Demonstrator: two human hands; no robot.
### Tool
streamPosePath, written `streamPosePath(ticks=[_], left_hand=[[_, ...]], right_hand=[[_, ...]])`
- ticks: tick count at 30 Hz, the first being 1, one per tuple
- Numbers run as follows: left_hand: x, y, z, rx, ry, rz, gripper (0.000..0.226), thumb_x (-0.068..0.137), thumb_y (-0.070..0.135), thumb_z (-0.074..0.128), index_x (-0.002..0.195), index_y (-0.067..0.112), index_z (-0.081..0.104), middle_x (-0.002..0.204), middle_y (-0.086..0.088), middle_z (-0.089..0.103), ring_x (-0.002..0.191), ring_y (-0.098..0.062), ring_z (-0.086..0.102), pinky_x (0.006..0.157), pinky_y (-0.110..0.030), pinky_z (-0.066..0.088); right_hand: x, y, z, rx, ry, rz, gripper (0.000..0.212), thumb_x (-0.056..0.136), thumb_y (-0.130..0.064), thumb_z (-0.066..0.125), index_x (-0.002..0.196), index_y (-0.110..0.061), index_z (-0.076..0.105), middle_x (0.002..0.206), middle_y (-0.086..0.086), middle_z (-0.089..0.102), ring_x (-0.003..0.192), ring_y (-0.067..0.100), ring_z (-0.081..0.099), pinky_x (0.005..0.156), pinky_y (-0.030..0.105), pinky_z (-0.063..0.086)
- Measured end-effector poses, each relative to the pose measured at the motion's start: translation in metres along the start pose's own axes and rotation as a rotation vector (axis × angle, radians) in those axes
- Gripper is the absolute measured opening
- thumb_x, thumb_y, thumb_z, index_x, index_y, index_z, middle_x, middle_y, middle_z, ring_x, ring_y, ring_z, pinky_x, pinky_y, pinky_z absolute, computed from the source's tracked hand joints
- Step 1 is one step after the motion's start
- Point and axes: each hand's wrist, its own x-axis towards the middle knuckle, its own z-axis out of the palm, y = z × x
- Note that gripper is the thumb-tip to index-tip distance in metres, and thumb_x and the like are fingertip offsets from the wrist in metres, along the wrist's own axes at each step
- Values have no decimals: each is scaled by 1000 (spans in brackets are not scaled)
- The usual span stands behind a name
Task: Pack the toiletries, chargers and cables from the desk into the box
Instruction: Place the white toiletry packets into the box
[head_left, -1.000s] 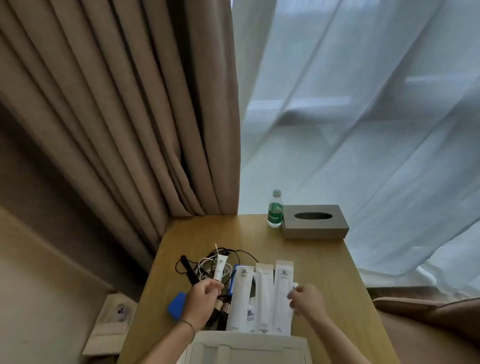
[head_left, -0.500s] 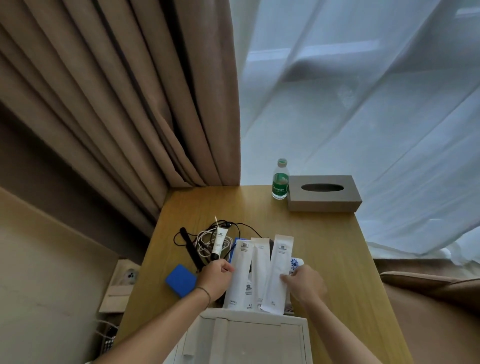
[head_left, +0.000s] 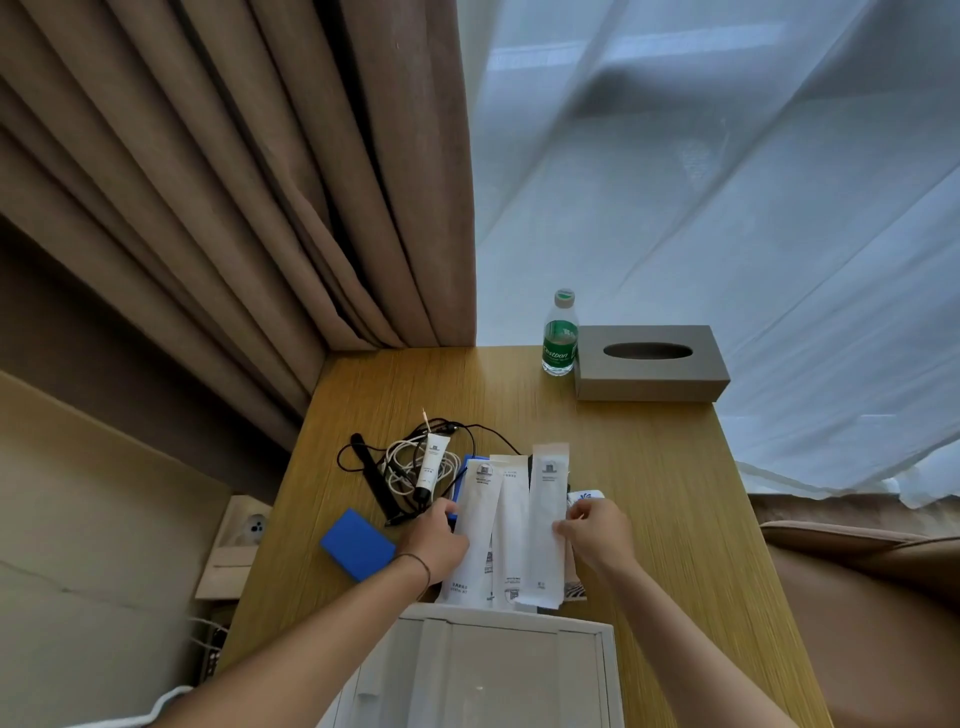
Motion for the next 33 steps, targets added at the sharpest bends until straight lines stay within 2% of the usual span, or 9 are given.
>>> streamPosePath(ticks=[5, 10, 12, 16, 20, 24, 28, 31, 33], left_hand=[[6, 6, 2, 43, 35, -14, 50, 85, 23, 68, 131, 25, 50, 107, 0, 63, 95, -19, 63, 82, -34, 56], [11, 18, 5, 5, 59, -33, 65, 76, 33, 82, 131, 20, 51, 125, -4, 61, 109, -22, 61, 92, -37, 54], [9, 22, 8, 63, 85, -24, 71, 73, 34, 85, 132, 21, 46, 127, -3, 59, 110, -22, 60, 89, -37, 55], [6, 23, 17, 177, 105, 13, 81, 71, 32, 87, 133, 24, 36, 130, -3, 58, 112, -25, 61, 88, -40, 56], [6, 23, 16, 225, 94, -16, 63, 71, 28, 85, 119, 23, 43, 123, -3, 59, 108, -24, 60, 88, -39, 56], [8, 24, 12, 298, 117, 17, 48, 76, 22, 78, 110, 23, 46, 117, -3, 60, 105, -24, 61, 80, -35, 54], [14, 20, 5, 141, 90, 6, 26, 79, 15, 68, 101, 20, 55, 103, -2, 65, 96, -25, 64, 78, -34, 55], [10, 20, -2, 20, 99, 87, 3, 81, 15, 65, 83, 15, 63, 88, -5, 66, 84, -28, 63, 66, -30, 50], [4, 22, -9, -133, 129, 138, 6, 84, 15, 67, 90, 15, 69, 92, -5, 70, 86, -26, 65, 68, -30, 52]], right_hand=[[-7, -16, -10, 376, 13, -71, 15, 91, -9, 66, 79, -5, 59, 92, 21, 71, 87, 34, 72, 76, 50, 63], [-26, -28, -34, 713, 60, -54, 10, 92, -4, 64, 89, -5, 55, 90, 10, 73, 73, 16, 76, 57, 30, 61], [-34, -27, -42, 814, 32, -32, 12, 91, 0, 65, 97, -7, 57, 91, 8, 76, 74, 18, 76, 64, 36, 63], [-53, -29, -50, 897, -53, -62, 39, 87, 7, 66, 115, -20, 59, 95, 3, 80, 86, 27, 77, 77, 47, 62], [-70, -36, -51, 905, -109, -72, 55, 79, 10, 71, 118, -27, 59, 102, 3, 79, 91, 25, 76, 77, 42, 58], [-91, -41, -45, 882, -131, -103, 47, 76, 9, 73, 113, -20, 69, 105, 5, 78, 93, 26, 75, 75, 38, 60], [-108, -42, -37, 836, -151, -104, 37, 75, 6, 73, 103, -17, 76, 106, 11, 77, 97, 33, 73, 80, 43, 58], [-123, -45, -34, 804, -153, -105, 41, 68, -9, 76, 107, -16, 74, 104, 8, 78, 95, 30, 73, 75, 41, 56], [-132, -47, -34, 801, -148, -128, 36, 69, -15, 77, 105, -18, 75, 103, 7, 78, 93, 28, 74, 74, 39, 54]])
